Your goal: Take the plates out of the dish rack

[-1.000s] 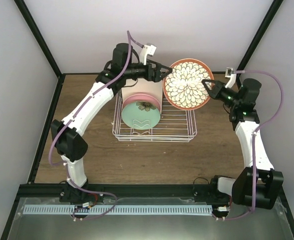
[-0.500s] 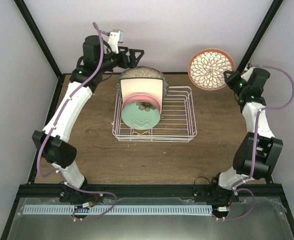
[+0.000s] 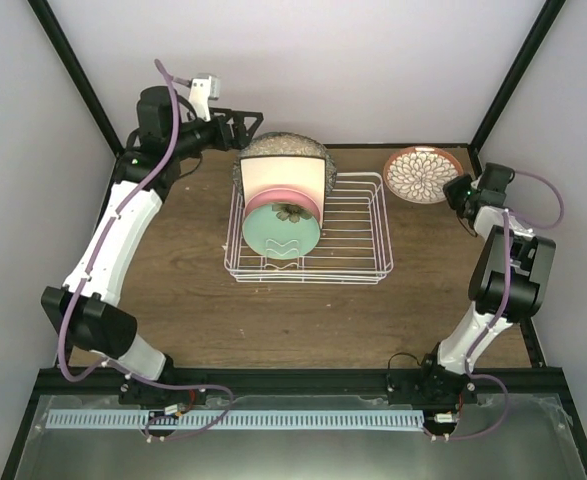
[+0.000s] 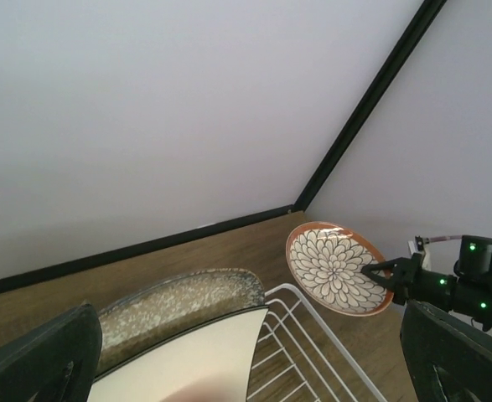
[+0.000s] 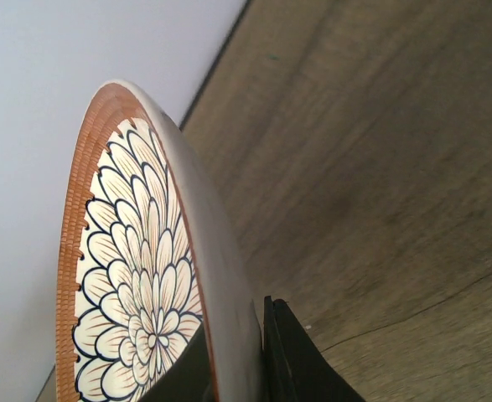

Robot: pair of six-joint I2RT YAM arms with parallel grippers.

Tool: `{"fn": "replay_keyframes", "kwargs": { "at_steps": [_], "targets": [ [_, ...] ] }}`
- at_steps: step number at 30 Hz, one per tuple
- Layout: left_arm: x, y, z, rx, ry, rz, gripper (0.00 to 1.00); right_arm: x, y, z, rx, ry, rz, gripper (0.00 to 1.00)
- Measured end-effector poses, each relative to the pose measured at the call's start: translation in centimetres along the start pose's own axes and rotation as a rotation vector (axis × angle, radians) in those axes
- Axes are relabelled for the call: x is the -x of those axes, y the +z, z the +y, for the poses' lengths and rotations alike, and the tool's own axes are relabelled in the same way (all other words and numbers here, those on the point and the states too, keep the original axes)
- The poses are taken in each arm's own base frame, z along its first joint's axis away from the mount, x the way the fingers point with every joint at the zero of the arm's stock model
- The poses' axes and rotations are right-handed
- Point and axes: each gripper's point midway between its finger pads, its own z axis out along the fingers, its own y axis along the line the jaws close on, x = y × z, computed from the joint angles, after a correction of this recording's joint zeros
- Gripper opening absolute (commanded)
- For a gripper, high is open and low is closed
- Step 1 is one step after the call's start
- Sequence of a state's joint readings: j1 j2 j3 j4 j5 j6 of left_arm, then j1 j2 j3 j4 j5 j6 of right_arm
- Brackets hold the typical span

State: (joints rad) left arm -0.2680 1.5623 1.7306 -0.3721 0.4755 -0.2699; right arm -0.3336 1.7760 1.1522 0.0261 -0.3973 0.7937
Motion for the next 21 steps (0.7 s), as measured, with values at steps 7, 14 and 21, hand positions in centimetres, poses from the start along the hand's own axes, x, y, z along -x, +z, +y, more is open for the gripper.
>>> {"fn": "replay_keyframes", "kwargs": {
  "at_steps": [7,14,21],
  "targets": [
    [0.0,-1.3,0.4,0.012,-0.013,-0.003,0.99,-0.7,2.4,-4.1,-0.102,0.067,-0.002,0.01],
    [0.3,-2.3,0.9,0.023,-0.017,-0.018,0.99,-1.6,3.8,-7.3,-0.190,0.107,0.006,0.01],
    [-0.2,-2.3,1.6,0.033,-0.029,-0.004,0.99,-0.8,5.2,-7.8,-0.206,0.142,-0.002,0.25]
  ]
}}
